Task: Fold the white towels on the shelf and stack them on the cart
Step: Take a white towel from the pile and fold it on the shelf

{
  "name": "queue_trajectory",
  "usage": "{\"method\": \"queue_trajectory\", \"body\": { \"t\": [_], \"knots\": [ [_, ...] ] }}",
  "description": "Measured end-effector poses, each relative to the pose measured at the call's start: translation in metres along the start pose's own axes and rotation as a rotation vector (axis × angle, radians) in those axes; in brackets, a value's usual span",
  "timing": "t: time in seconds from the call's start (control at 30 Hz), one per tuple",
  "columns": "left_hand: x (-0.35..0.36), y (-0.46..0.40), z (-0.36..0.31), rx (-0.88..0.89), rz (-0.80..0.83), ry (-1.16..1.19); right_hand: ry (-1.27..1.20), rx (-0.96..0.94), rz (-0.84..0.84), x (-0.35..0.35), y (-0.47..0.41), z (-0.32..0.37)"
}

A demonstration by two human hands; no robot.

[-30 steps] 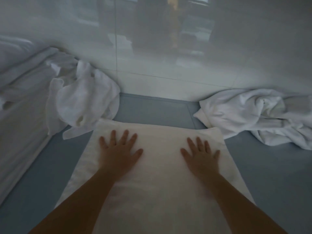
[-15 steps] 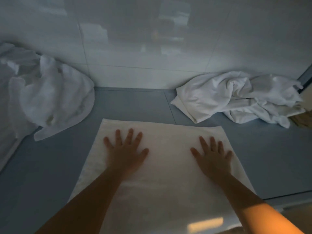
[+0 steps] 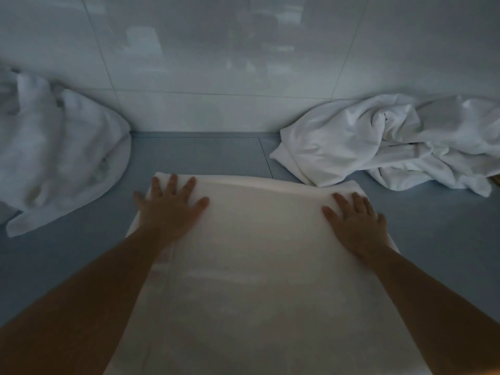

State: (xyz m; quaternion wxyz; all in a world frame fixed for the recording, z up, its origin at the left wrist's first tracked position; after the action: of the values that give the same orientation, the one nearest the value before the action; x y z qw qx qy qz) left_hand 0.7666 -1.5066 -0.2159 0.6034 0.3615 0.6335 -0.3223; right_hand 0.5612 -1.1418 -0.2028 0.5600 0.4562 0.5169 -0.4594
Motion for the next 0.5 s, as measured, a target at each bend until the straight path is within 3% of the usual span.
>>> {"method": "queue_trajectory", "body": {
  "t": [0.13, 0.23, 0.3, 0.43, 0.5],
  "knots": [
    [-0.015, 0.014, -0.006, 0.017, -0.114, -0.032, 0.028, 0.021, 0.035, 0.005, 0.009, -0.003],
    [-0.042, 0.031, -0.029, 0.144, -0.337, -0.083, 0.080, 0.057, 0.011, -0.007, 0.024, 0.006],
    [-0.047, 0.050, -0.051, 0.224, -0.387, 0.022, 0.086, -0.006, -0.007, -0.012, 0.046, 0.030],
    [-0.015, 0.101, -0.110, 0.338, -0.177, 0.113, -0.023, -0.328, -0.008, 0.006, 0.131, 0.105],
    [0.003, 0.116, -0.107, 0.333, -0.100, 0.052, 0.018, -0.365, 0.008, 0.019, 0.152, 0.110]
  ]
}}
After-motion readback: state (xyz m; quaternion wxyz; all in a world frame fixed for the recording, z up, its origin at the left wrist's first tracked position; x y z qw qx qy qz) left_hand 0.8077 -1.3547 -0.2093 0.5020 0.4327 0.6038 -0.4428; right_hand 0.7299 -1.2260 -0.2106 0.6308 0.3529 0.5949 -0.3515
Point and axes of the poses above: each hand's wrist, its own y-axis away from the middle knuckle, its own x-axis out of the palm, z = x × y, the point moved 8 cm from there along -y, towards the middle knuckle, and after that the axes turned 8 degrees about x, right-handed, at the moved point
